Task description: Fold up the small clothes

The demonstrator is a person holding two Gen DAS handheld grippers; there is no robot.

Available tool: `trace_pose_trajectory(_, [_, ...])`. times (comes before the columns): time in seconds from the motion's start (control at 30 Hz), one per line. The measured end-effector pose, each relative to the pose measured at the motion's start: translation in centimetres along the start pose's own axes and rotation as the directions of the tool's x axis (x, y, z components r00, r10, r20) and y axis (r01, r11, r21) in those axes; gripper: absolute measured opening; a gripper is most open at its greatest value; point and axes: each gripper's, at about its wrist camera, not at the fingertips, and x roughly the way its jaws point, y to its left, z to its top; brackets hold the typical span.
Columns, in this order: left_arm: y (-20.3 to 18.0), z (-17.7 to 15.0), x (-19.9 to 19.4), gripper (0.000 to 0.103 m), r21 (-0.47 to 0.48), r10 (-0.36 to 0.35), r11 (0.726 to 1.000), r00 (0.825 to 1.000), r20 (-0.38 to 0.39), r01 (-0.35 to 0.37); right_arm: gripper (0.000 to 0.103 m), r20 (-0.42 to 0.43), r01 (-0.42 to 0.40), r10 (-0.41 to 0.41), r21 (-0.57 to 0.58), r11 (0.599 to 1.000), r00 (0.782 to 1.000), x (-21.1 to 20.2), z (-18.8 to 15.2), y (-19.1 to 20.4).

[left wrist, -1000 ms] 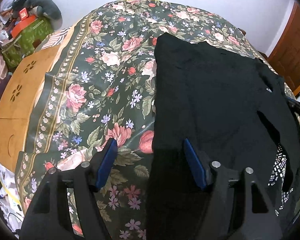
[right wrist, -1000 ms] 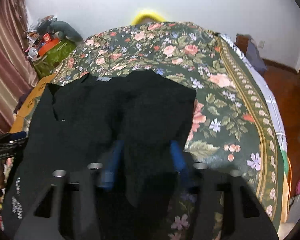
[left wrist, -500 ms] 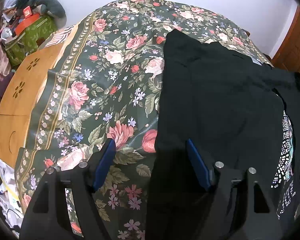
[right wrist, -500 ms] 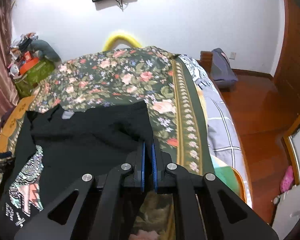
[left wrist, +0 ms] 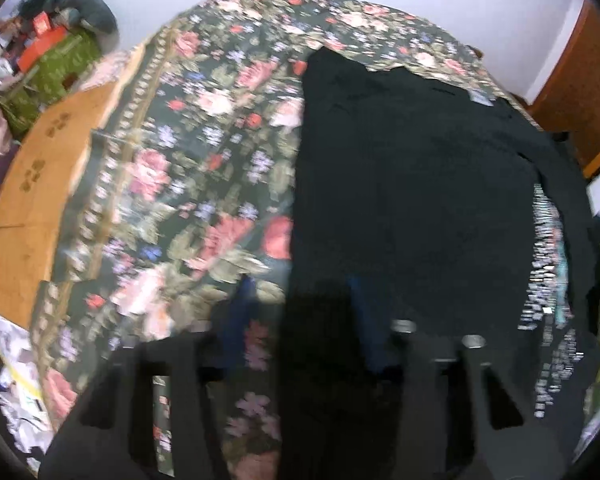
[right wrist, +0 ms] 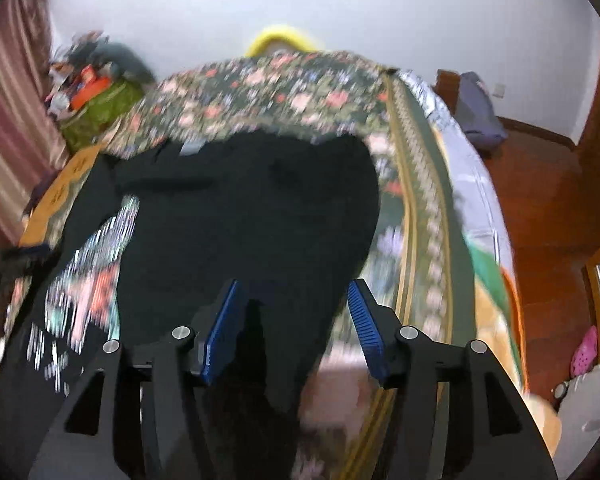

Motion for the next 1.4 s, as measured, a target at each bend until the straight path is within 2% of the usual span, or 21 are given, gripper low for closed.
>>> trace_pose_trajectory(0.03, [-0.3, 0.1, 0.0, 0.023, -0.005, -0.02, 1.0, 1.0, -0.007, 0.02, 0.052, -0.013, -0.007, 0.007, -0.003, 1.0, 1.0, 0.1, -0.7, 0.1])
trace_pose_trajectory(0.07, [-0.5, 0.2, 0.1, 0.02, -0.006, -0.02, 1.0, 1.0, -0.008, 0.02, 0.052, -0.018, -0.008, 0.008, -0.002, 1.0, 1.0, 0.3, -1.2, 0.1])
trace_pose_trajectory(0.1, [-0.9, 0.3, 0.1, 0.011, 0.002, -0.013, 1.0, 1.0, -0.005, 0.013, 0.052, -0.015, -0.005, 0.005, -0.005, 1.0, 1.0, 0.4, -1.7, 0.2])
trace_pose_trajectory(0.17, [-1.4, 0.4, 0.1, 0.01, 0.015, 0.017, 1.0, 1.0, 0.006, -0.017, 0.049, -0.001, 0.013, -0.013, -0.02, 1.0, 1.0, 0.8, -1.9, 0.5])
trace_pose_trajectory(0.2, [-1.6, 0.4, 0.1, 0.009, 0.022, 0.036, 0.999, 0.999, 0.013, -0.036, 0.033, 0.005, 0.014, -0.014, -0.025, 1.0, 1.0, 1.0, -1.7, 0.7])
trace_pose_trajectory(0.27, [-1.8, 0.6, 0.2, 0.009, 0.037, 0.085, 0.996, 0.996, 0.033, -0.086, 0.015, 0.01, 0.02, -0.02, -0.026, 0.999, 1.0, 1.2, -1.1, 0.9])
trace_pose_trajectory(0.3, [-1.7, 0.8, 0.3, 0.009, 0.036, 0.107, 0.993, 0.993, 0.04, -0.108, 0.011, 0.012, 0.015, -0.015, -0.027, 1.0, 1.0, 1.4, -0.7, 0.9])
trace_pose_trajectory(0.5, [-0.7, 2.3, 1.4, 0.009, 0.037, 0.171, 0.984, 0.984, 0.051, -0.173, 0.008, 0.05, 0.03, -0.029, -0.028, 0.999, 0.998, 2.7, 1.4, 0.9])
trace_pose_trajectory(0.57, [-0.5, 2.8, 1.8, 0.009, 0.038, 0.174, 0.984, 0.984, 0.043, -0.176, 0.008, 0.055, 0.031, -0.03, -0.022, 0.999, 0.998, 3.1, 1.7, 1.0])
trace_pose_trajectory(0.67, [-0.1, 2.9, 1.4, 0.009, 0.035, 0.143, 0.989, 0.989, 0.036, -0.144, 0.011, 0.038, 0.034, -0.032, -0.028, 0.999, 0.999, 3.1, 1.8, 1.3])
trace_pose_trajectory(0.73, [0.3, 2.3, 0.3, 0.012, 0.026, 0.121, 0.992, 0.992, 0.043, -0.122, 0.016, 0.027, 0.025, -0.025, -0.018, 1.0, 0.999, 2.2, 1.5, 1.1])
trace_pose_trajectory(0.77, [0.5, 2.0, -0.2, 0.014, 0.023, 0.116, 0.993, 0.992, 0.043, -0.117, 0.022, 0.023, 0.016, -0.016, -0.013, 1.0, 1.0, 1.7, 1.3, 1.0])
trace_pose_trajectory(0.8, [0.7, 1.7, -0.7, 0.02, 0.02, 0.113, 0.993, 0.993, 0.043, -0.114, 0.025, 0.019, 0.006, -0.006, -0.008, 1.0, 1.0, 1.0, 1.0, 1.0])
trace_pose_trajectory(0.87, [1.2, 0.6, -2.2, 0.033, 0.013, 0.094, 0.995, 0.995, 0.044, -0.095, 0.04, 0.02, -0.005, 0.005, -0.006, 1.0, 1.0, -0.6, 0.3, 1.0])
trace_pose_trajectory(0.93, [1.7, -0.6, -3.6, 0.046, 0.007, 0.083, 0.996, 0.995, 0.051, -0.084, 0.046, 0.027, -0.008, 0.009, -0.016, 1.0, 1.0, -2.5, -0.6, 1.1])
trace_pose_trajectory(1.07, [2.5, -3.9, -6.5, 0.052, 0.012, 0.078, 0.997, 0.996, 0.049, -0.079, 0.061, 0.021, -0.015, 0.016, -0.036, 0.999, 1.0, -5.8, -2.8, 1.2])
trace_pose_trajectory(1.23, [3.6, -7.2, -7.8, 0.057, -0.027, 0.044, 0.999, 0.999, 0.012, -0.043, 0.062, -0.019, -0.039, 0.038, -0.049, 0.998, 0.999, -7.6, -6.2, 1.7])
trace_pose_trajectory(1.4, [3.7, -10.6, -7.4, 0.057, -0.057, -0.014, 0.998, 0.998, -0.058, 0.011, 0.062, -0.081, -0.077, 0.078, 0.018, 0.997, 0.994, -6.5, -9.9, 1.9])
